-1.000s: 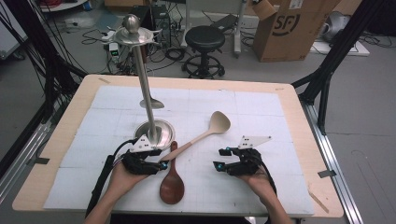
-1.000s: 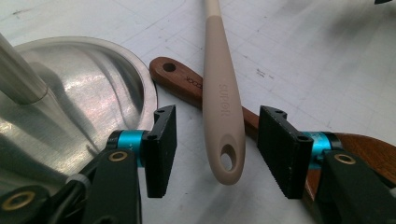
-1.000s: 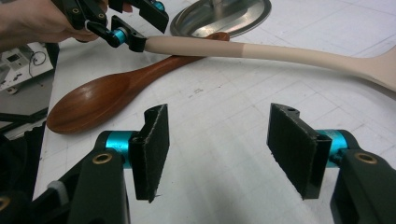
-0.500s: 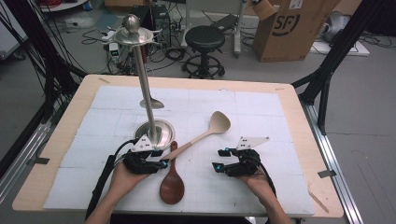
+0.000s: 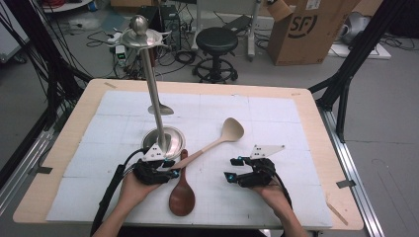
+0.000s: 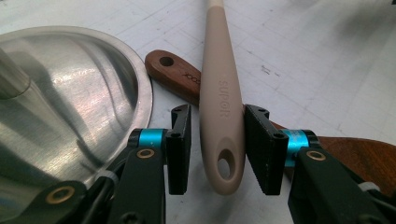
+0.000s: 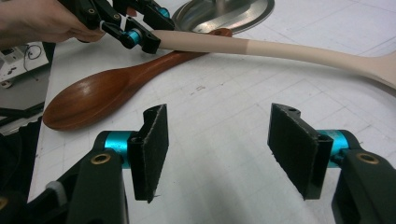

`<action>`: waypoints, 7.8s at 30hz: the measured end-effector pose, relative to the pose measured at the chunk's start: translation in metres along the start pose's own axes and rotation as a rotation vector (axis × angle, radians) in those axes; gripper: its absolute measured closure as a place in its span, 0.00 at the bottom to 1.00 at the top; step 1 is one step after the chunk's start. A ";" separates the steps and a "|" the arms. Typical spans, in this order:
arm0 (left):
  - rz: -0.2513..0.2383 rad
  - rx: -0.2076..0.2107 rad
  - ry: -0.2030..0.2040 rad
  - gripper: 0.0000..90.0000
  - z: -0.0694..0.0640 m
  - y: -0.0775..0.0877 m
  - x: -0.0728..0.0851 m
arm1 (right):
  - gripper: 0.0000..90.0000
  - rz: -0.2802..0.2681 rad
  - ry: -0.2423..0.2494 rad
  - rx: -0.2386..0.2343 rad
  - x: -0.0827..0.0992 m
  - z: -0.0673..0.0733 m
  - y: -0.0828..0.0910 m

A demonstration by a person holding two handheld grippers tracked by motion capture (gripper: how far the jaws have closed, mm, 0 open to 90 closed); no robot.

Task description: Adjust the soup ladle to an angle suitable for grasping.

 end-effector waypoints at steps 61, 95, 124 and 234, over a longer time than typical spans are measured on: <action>0.023 0.049 -0.025 0.75 -0.008 0.028 0.001 | 0.41 0.013 0.027 0.008 0.000 0.003 -0.003; 0.018 0.129 -0.066 0.75 -0.023 0.057 0.006 | 0.41 0.005 0.075 -0.001 -0.015 0.013 -0.011; -0.040 0.182 -0.098 0.75 -0.038 0.070 -0.006 | 0.41 0.107 0.154 -0.041 -0.037 0.026 -0.049; -0.114 0.139 -0.031 0.54 -0.018 0.083 -0.019 | 0.84 -0.217 -0.028 -0.139 -0.121 0.026 -0.014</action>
Point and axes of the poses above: each handheld gripper's, and its own axes: y roughly backward along the jaws, x roughly out of its underside, z roughly to its left, the point moved 10 cm from there along -y, roughly forward along the jaws, and after that the axes turned 3 degrees about -x, right-handed, at the moved point
